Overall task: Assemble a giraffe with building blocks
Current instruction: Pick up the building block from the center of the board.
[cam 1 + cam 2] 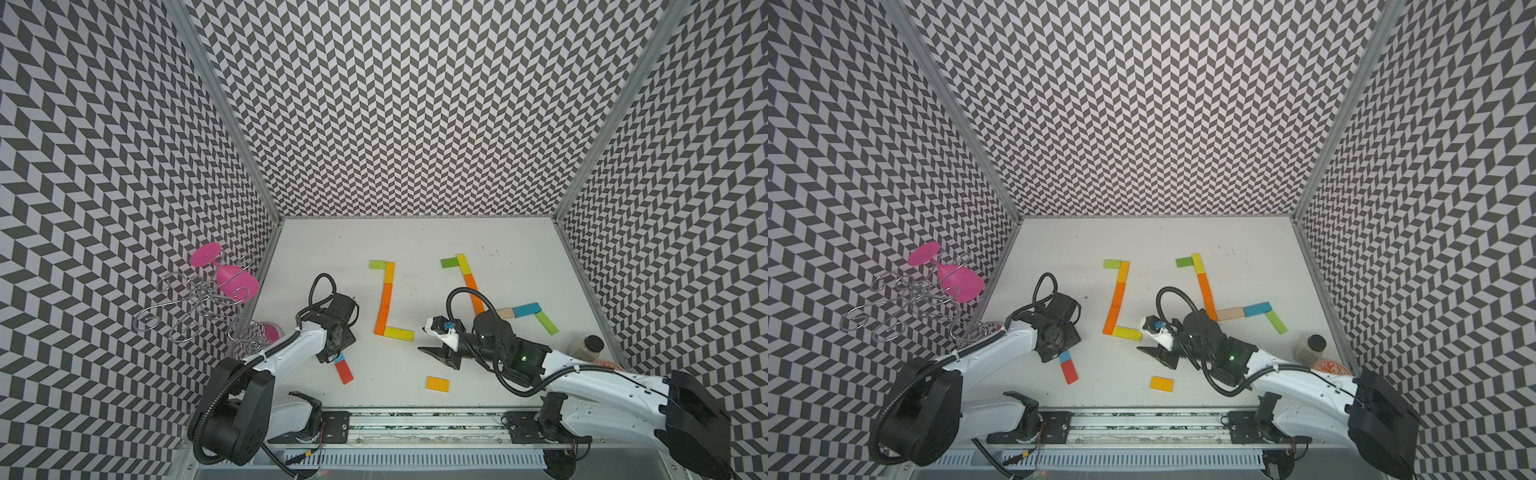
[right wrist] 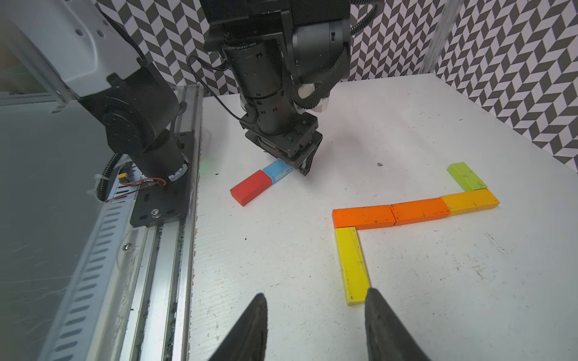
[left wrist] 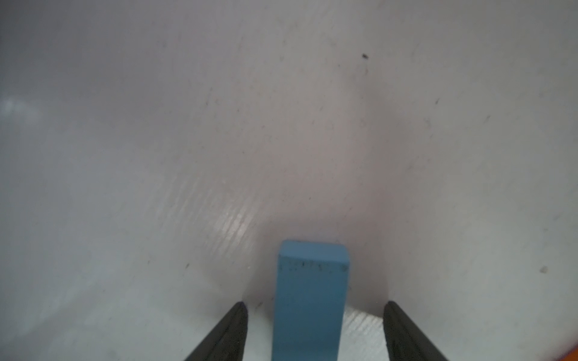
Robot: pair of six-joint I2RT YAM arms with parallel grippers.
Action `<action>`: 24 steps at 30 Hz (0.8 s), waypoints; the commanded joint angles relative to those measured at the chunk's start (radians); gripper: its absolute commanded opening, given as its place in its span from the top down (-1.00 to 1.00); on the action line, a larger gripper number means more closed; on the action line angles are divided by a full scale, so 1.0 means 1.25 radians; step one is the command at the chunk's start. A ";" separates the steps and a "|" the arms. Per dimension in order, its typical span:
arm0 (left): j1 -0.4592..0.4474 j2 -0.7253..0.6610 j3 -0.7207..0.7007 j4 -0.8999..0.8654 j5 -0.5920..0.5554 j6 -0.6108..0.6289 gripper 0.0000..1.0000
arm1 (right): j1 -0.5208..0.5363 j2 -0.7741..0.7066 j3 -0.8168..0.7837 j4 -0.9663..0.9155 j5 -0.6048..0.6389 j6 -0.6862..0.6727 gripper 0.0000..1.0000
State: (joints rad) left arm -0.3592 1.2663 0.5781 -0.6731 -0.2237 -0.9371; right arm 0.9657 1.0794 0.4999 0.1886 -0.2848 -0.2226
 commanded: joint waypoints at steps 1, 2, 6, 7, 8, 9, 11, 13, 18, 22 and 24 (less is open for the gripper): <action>0.005 0.014 -0.023 0.028 0.006 -0.008 -0.33 | 0.008 0.009 0.007 0.041 -0.013 0.004 0.03; 0.005 0.015 -0.024 0.031 0.009 -0.008 -0.30 | 0.008 0.011 0.009 0.039 -0.013 0.003 0.03; 0.005 0.010 -0.026 0.036 0.019 -0.004 -0.22 | 0.010 0.016 0.012 0.038 -0.014 0.002 0.04; 0.005 0.010 -0.027 0.037 0.019 -0.004 -0.21 | 0.011 0.019 0.014 0.038 -0.014 0.001 0.04; 0.005 0.008 -0.029 0.039 0.019 -0.004 -0.17 | 0.011 0.021 0.015 0.038 -0.014 0.001 0.04; 0.005 0.008 -0.028 0.039 0.020 -0.003 -0.13 | 0.012 0.021 0.016 0.038 -0.013 0.001 0.04; 0.005 0.007 -0.028 0.041 0.022 0.000 -0.07 | 0.013 0.024 0.019 0.037 -0.011 -0.001 0.05; 0.005 0.005 -0.030 0.044 0.023 0.001 -0.02 | 0.013 0.026 0.019 0.039 -0.011 0.002 0.05; 0.005 -0.003 -0.030 0.050 0.043 0.008 0.23 | 0.017 0.028 0.022 0.036 -0.010 0.002 0.06; 0.006 -0.004 -0.028 0.053 0.052 0.015 0.55 | 0.026 0.030 0.027 0.032 -0.010 0.003 0.06; 0.008 -0.005 -0.025 0.055 0.060 0.022 0.66 | 0.032 0.030 0.032 0.026 -0.009 0.002 0.07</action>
State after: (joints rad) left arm -0.3542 1.2564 0.5678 -0.6144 -0.1917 -0.9066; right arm 0.9928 1.1076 0.5056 0.1871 -0.2882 -0.2234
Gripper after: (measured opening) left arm 0.230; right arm 0.468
